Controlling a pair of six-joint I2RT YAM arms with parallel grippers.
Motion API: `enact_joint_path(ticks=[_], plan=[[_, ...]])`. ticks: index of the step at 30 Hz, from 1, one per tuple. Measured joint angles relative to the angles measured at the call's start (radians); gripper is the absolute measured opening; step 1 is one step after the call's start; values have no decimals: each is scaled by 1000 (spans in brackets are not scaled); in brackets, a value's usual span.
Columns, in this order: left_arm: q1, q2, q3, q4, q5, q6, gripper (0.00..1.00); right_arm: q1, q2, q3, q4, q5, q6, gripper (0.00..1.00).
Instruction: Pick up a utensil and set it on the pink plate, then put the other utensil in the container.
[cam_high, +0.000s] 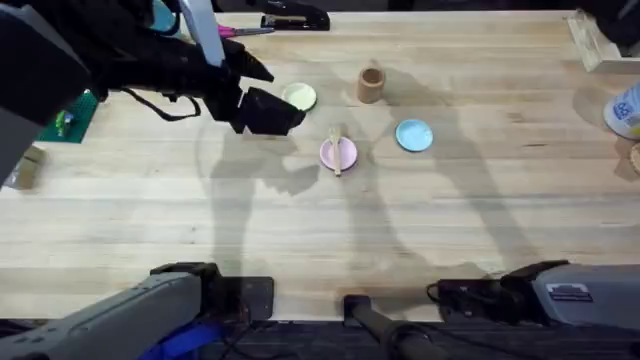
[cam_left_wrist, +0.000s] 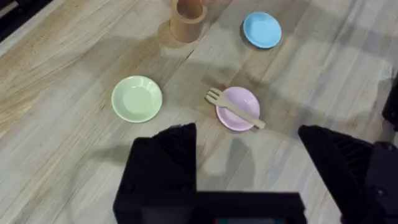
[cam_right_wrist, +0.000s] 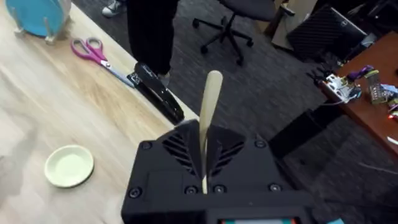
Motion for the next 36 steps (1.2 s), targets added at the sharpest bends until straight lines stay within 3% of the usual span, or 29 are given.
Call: enact_joint_path(ticks=[17,21,29,36], plan=[[0,0,0,-27,0,0,995,-14,0,-341,531,-145,129,36],[0,0,0,-27,0,0,996,-76,0,-396,606,-270,187,36],[0,0,0,-27,0,0,995,-229,0,-400,623,-576,254,36],[0,0,0,-27,0,0,995,-260,28,-400,657,-761,265,36]])
